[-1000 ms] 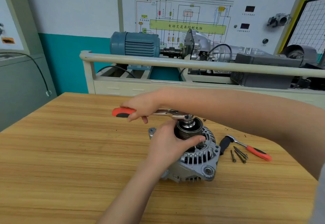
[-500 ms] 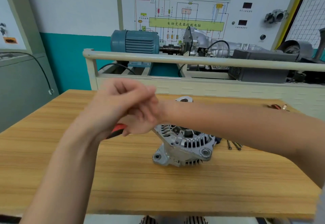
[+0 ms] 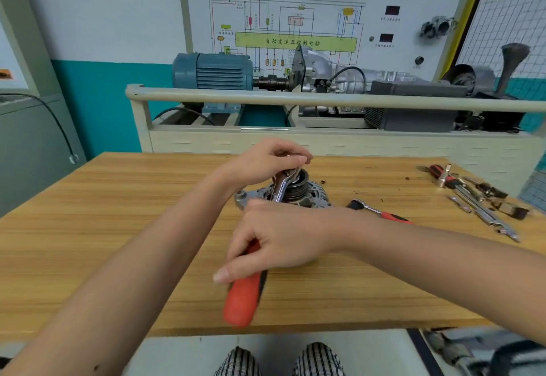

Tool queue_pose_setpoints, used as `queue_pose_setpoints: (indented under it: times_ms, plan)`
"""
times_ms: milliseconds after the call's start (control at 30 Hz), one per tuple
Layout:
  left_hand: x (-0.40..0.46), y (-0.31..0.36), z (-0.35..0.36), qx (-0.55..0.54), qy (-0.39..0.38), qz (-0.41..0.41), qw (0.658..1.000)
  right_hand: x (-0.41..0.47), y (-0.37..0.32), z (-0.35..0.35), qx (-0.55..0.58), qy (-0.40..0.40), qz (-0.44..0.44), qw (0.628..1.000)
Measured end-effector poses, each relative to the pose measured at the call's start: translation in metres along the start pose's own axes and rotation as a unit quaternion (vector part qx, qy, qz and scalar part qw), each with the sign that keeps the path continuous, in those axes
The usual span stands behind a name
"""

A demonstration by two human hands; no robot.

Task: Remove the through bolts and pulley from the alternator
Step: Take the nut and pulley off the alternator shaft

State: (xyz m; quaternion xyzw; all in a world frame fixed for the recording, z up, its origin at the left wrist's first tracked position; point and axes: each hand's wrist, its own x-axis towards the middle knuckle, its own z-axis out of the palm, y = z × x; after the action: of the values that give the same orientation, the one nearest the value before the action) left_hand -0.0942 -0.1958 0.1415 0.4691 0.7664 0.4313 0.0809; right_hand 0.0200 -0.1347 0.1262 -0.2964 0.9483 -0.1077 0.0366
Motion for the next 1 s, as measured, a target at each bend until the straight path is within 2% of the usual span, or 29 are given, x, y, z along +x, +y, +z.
queue_pose_setpoints:
  times_ms: [167, 333, 433, 600, 767, 900, 1000]
  plan:
    - [0.003, -0.007, 0.007, -0.058, 0.031, -0.011, 0.998, -0.037, 0.001, -0.01, 0.005, 0.024, 0.018, 1.0]
    - [0.005, -0.012, 0.015, -0.101, 0.081, -0.04, 0.991, -0.077, 0.033, -0.028, -0.026, 0.086, 0.141, 0.986]
    - [0.006, -0.014, 0.019, -0.111, 0.09, -0.049, 0.989, -0.095, 0.051, -0.037, -0.023, 0.136, 0.217, 0.966]
    - [0.009, -0.014, 0.025, -0.111, 0.115, -0.07, 0.985, -0.097, 0.088, -0.046, -0.066, 0.207, 0.283, 0.934]
    - [0.014, -0.013, 0.026, -0.104, 0.119, -0.079, 0.984, -0.066, 0.127, -0.055, -0.165, 0.255, 0.331, 0.893]
    - [0.013, -0.021, 0.03, -0.099, 0.136, -0.078, 0.983, -0.03, 0.14, -0.059, -0.103, 0.327, 0.321, 0.883]
    - [0.012, -0.021, 0.033, -0.125, 0.149, -0.077, 0.978, -0.011, 0.145, -0.064, -0.03, 0.318, 0.324, 0.89]
